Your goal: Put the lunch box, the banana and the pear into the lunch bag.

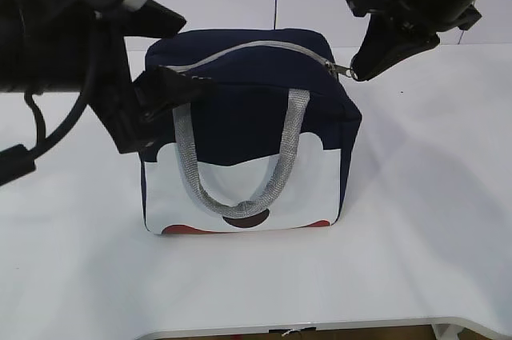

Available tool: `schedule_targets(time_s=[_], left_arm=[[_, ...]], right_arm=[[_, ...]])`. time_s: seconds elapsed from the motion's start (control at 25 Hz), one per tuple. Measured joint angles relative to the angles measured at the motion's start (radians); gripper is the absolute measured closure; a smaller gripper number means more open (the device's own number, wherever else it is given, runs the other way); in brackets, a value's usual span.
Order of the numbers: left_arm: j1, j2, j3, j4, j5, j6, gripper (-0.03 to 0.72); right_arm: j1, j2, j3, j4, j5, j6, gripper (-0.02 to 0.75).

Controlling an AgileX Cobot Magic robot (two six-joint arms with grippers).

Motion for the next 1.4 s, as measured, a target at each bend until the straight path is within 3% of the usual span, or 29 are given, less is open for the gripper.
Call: schedule_targets(time_s=[0.2, 0.36, 0.48, 0.72, 0.88, 1.12, 1.2, 1.4], left_arm=[[-0.002, 0.067, -0.155, -0.008, 0.213, 0.007, 0.184], [-0.004, 0.153, -0.241, -0.107, 0.371, 0.124, 0.184], [-0.006, 0.185, -0.268, -0.165, 0.4, 0.195, 0.184], [0.006, 0.219, -0.274, -0.139, 0.404, 0.224, 0.21], [0.006, 0.255, -0.277, -0.094, 0.401, 0.226, 0.324], [0.008, 0.266, -0.277, -0.065, 0.34, 0.227, 0.639], [0.008, 0.268, -0.277, -0.036, 0.333, 0.228, 0.685], [0.008, 0.268, -0.277, -0.002, 0.333, 0.228, 0.7]], right_arm=[[0.0, 0.0, 0.0, 0.0, 0.0, 0.0, 0.72], [0.0, 0.0, 0.0, 0.0, 0.0, 0.0, 0.72], [0.0, 0.0, 0.0, 0.0, 0.0, 0.0, 0.72], [0.0, 0.0, 0.0, 0.0, 0.0, 0.0, 0.72], [0.0, 0.0, 0.0, 0.0, 0.0, 0.03, 0.72], [0.0, 0.0, 0.0, 0.0, 0.0, 0.212, 0.72], [0.0, 0.0, 0.0, 0.003, 0.0, 0.292, 0.72], [0.0, 0.0, 0.0, 0.052, -0.035, 0.446, 0.72]])
